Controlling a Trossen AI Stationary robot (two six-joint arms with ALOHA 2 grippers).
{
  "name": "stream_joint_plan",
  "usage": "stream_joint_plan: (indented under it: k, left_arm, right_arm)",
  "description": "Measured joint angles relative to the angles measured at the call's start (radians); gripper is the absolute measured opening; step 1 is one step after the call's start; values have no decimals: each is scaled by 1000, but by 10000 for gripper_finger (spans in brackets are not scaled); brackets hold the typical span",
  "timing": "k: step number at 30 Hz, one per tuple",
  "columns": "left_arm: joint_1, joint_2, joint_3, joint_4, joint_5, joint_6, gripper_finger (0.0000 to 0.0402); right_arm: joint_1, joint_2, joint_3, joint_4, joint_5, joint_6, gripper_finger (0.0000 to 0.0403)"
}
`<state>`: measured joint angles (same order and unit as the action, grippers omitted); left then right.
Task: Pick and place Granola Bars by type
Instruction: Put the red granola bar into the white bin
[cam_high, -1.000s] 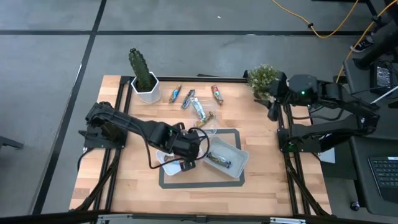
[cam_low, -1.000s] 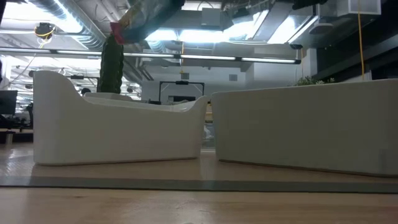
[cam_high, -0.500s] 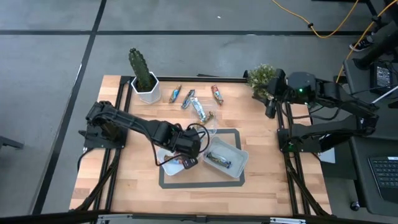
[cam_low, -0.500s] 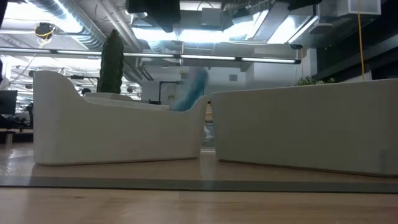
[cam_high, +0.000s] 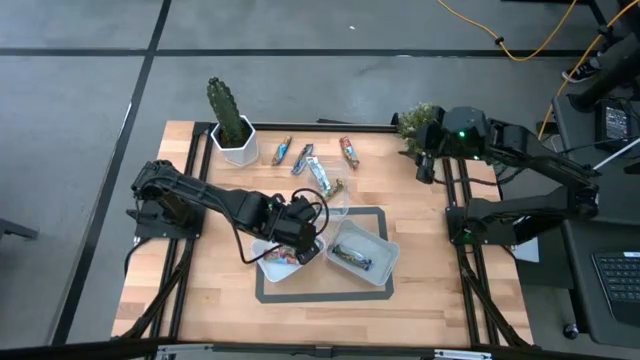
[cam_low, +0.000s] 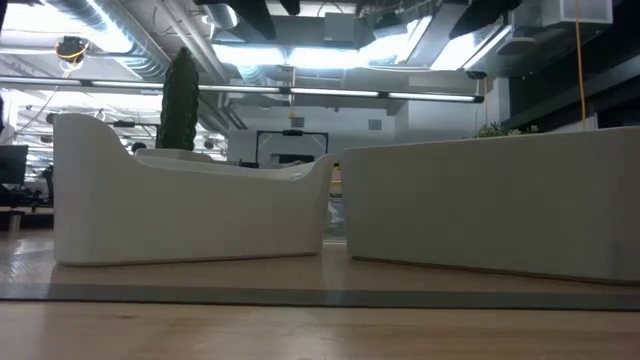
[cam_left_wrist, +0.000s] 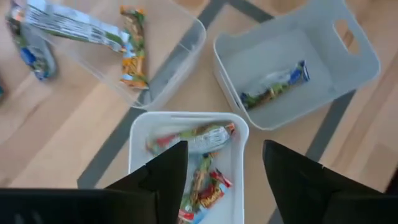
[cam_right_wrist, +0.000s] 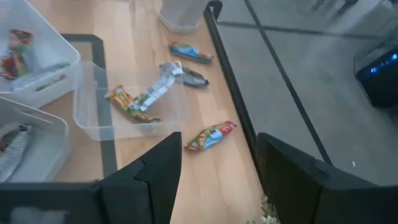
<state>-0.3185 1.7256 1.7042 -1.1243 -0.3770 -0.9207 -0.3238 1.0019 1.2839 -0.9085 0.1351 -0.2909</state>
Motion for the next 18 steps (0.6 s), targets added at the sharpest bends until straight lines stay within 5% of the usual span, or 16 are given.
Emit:
stream_joint_plan:
  k: [8, 18]
  left_arm:
    - [-50, -59, 0, 27, -247, -80, 196]
    - [-89, -171, 0, 123, -446, 30, 196]
  right_arm:
    - [-127, 143, 0, 46, -152, -3, 210]
    - [-249, 430, 1, 366, -157, 52, 210]
